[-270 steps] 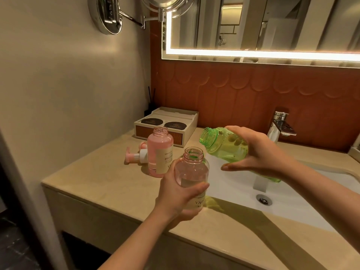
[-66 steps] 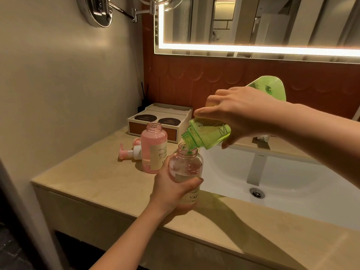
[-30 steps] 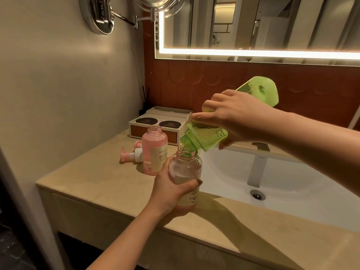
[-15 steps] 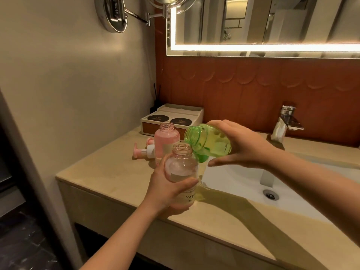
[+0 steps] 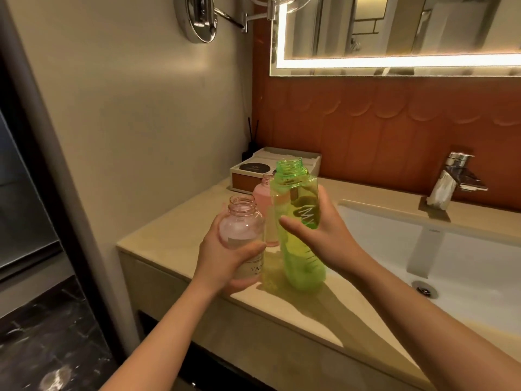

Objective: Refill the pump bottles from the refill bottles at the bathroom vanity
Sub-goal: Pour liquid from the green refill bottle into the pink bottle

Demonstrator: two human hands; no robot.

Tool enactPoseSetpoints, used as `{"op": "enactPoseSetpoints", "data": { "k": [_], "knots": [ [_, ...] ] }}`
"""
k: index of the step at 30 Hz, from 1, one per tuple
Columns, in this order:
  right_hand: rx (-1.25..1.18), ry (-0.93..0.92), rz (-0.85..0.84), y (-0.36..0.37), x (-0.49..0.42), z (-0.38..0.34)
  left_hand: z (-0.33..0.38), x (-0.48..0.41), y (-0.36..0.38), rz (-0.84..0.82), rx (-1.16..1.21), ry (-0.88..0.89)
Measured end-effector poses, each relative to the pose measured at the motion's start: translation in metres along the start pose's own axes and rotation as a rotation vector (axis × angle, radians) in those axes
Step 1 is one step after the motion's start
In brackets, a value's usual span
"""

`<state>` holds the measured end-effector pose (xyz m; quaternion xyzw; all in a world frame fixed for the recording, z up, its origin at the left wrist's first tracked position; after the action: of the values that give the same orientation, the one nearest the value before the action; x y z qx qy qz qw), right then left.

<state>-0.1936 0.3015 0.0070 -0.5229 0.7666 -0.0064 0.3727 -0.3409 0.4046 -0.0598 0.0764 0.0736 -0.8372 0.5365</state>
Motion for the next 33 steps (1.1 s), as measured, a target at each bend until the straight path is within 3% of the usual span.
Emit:
{"op": "enactPoseSetpoints", "data": {
  "k": [4,12,21,29,31,33],
  "knots": [
    [-0.060,0.000,0.028,0.020,0.002,0.007,0.001,-0.007,-0.014,0.056,0.050,-0.013],
    [0.094,-0.030,0.088,0.046,-0.008,0.017,0.000,-0.022,-0.030,0.118,0.043,-0.020],
    [0.235,-0.053,0.294,0.058,-0.020,0.020,-0.004,-0.040,-0.031,0.137,0.025,-0.068],
    [0.231,-0.013,0.295,0.062,-0.022,0.018,-0.009,-0.054,-0.038,0.092,-0.025,-0.129],
    [0.259,0.003,0.272,0.060,-0.016,0.017,-0.006,-0.052,-0.041,0.144,-0.097,-0.150],
    [0.283,0.025,0.248,0.054,-0.008,0.017,0.005,-0.041,-0.043,0.246,-0.218,-0.061]
  ]
}}
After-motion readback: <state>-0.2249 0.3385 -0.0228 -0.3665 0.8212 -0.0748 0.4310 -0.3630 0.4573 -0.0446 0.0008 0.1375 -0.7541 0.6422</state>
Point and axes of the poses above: each hand's wrist, its own x-axis away from the middle knuckle, its own y-axis out of the palm, z = x × y, the point moved 4 cm from there along -x, towards the middle knuckle, and after that the axes turned 8 degrees about -y, right-handed, at the moved point
